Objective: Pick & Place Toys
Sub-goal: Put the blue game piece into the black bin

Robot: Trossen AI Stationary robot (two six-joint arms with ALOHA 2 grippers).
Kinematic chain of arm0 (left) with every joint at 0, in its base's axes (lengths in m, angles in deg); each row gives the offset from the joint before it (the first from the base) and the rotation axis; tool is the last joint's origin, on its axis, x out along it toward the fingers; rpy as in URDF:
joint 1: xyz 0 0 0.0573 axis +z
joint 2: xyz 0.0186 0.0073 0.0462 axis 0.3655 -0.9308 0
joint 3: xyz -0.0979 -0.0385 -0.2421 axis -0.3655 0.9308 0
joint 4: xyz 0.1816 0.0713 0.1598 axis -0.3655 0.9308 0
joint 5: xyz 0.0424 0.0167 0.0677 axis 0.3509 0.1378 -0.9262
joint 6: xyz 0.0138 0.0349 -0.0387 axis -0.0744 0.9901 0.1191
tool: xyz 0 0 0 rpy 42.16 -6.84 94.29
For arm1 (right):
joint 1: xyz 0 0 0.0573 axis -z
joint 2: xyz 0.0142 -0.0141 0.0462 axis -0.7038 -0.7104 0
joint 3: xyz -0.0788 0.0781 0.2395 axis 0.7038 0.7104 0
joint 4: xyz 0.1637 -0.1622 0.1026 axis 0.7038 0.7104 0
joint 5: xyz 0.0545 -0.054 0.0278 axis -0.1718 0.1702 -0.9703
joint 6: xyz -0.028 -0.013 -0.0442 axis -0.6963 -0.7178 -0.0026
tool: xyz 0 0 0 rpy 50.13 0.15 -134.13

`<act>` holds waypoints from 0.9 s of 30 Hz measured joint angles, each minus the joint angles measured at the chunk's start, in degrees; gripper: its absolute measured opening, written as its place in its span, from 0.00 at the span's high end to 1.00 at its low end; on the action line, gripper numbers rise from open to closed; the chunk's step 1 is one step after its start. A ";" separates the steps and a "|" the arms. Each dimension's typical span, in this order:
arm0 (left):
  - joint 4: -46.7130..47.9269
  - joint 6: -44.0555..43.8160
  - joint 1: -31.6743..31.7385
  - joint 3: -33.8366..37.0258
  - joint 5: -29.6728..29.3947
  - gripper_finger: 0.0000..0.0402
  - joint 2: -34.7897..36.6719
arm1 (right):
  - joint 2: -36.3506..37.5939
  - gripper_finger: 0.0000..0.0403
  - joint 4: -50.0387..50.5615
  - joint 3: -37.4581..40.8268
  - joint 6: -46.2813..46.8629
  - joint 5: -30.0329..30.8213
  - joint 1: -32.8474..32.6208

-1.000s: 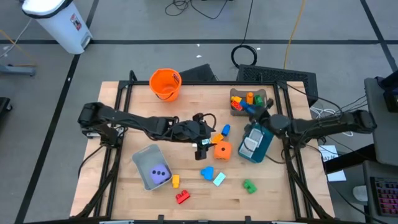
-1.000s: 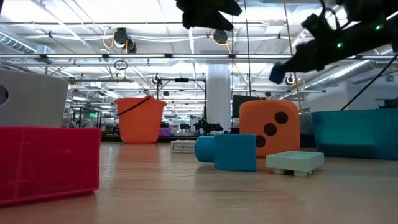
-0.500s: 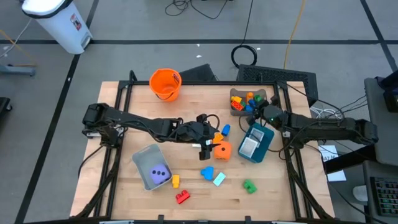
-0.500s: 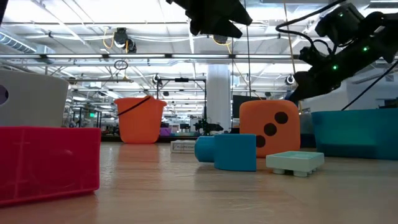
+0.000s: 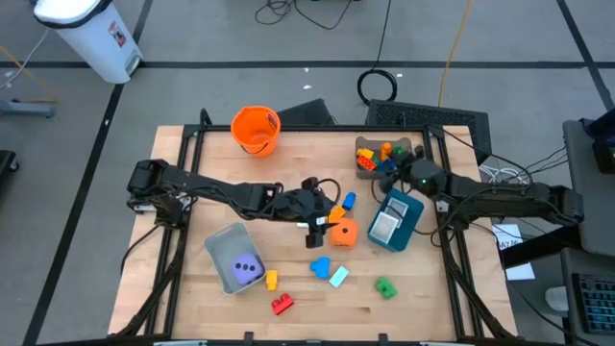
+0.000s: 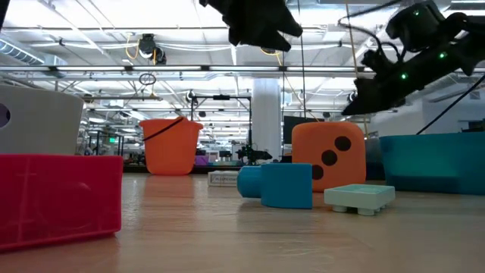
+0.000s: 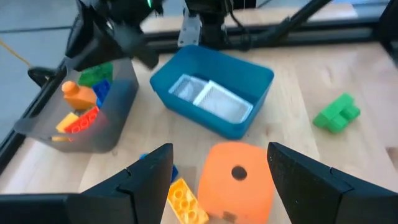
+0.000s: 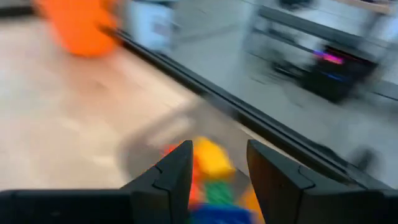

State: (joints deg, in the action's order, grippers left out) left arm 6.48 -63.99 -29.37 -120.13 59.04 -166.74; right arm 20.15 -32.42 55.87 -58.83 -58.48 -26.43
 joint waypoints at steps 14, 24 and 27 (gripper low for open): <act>10.57 -3.98 -2.99 0.00 8.08 0.33 0.00 | -0.02 0.66 -18.28 0.00 2.86 -50.88 -0.04; 12.49 -9.28 -9.39 2.43 10.56 0.33 0.02 | -0.02 0.66 -20.76 0.00 2.47 -56.68 -5.36; 12.06 -12.23 -10.94 4.44 10.58 0.33 0.04 | -0.02 0.65 -20.74 0.00 2.42 -56.71 -8.15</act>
State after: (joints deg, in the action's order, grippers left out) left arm 18.54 -76.22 -40.31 -115.69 69.62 -166.70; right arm 20.13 -53.16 55.87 -56.42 -115.20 -34.57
